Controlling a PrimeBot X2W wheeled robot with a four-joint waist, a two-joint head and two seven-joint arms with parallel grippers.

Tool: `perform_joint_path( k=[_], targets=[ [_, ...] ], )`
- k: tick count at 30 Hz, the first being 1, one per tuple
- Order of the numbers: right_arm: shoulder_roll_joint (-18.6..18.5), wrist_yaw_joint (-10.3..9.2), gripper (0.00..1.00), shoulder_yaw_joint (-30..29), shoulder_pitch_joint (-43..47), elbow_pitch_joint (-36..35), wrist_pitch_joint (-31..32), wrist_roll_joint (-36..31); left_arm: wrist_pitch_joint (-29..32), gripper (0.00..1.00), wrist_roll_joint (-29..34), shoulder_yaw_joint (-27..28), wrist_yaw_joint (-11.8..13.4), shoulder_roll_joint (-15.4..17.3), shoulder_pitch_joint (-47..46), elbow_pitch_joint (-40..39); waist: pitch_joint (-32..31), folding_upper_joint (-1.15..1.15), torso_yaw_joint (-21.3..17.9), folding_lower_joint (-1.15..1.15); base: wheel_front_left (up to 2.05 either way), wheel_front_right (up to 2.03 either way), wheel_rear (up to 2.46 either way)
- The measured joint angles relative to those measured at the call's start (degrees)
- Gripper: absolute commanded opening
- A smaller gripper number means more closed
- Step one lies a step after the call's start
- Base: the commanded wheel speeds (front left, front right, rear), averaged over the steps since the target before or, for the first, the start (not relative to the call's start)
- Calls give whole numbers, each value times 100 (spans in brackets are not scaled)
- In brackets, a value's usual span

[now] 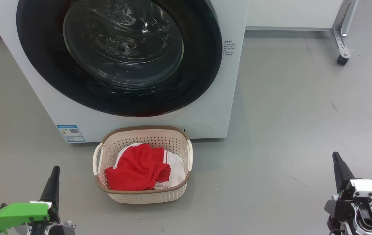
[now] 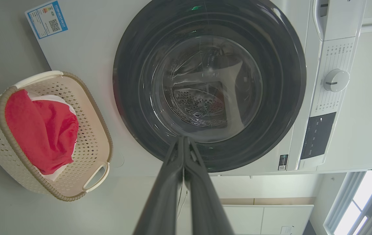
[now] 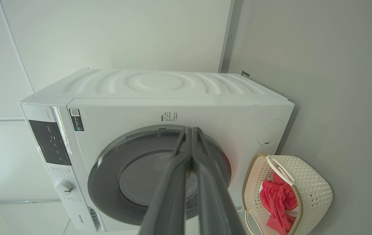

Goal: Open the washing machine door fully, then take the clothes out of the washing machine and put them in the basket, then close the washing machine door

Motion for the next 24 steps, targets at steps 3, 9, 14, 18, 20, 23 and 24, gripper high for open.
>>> perform_joint_path(
  k=[3,9,14,18,20,23,24],
  targets=[
    [0,0,0,-3,-1,1,0,0,0,0,0,0,0,0,0,0,0,0,0,0,0,0,0],
    [0,1,0,-7,-1,2,8,0,0,0,0,0,0,0,0,0,0,0,0,0,0,0,0],
    [0,1,0,-11,-1,2,27,-1,0,0,0,0,0,0,0,0,0,0,0,0,0,0,0],
    [1,1,0,-13,-2,2,31,-1,0,0,0,1,0,0,0,-1,0,0,0,0,0,0,0],
    [1,1,0,-14,-2,2,31,-1,0,0,0,1,0,0,0,-1,0,0,0,0,0,0,0],
    [1,1,0,-15,-2,2,31,-1,0,0,0,1,0,0,0,-1,0,0,0,0,0,0,0],
    [1,1,0,-16,-2,2,31,-1,0,0,0,1,0,0,0,-1,0,0,0,0,0,0,0]
  ],
)
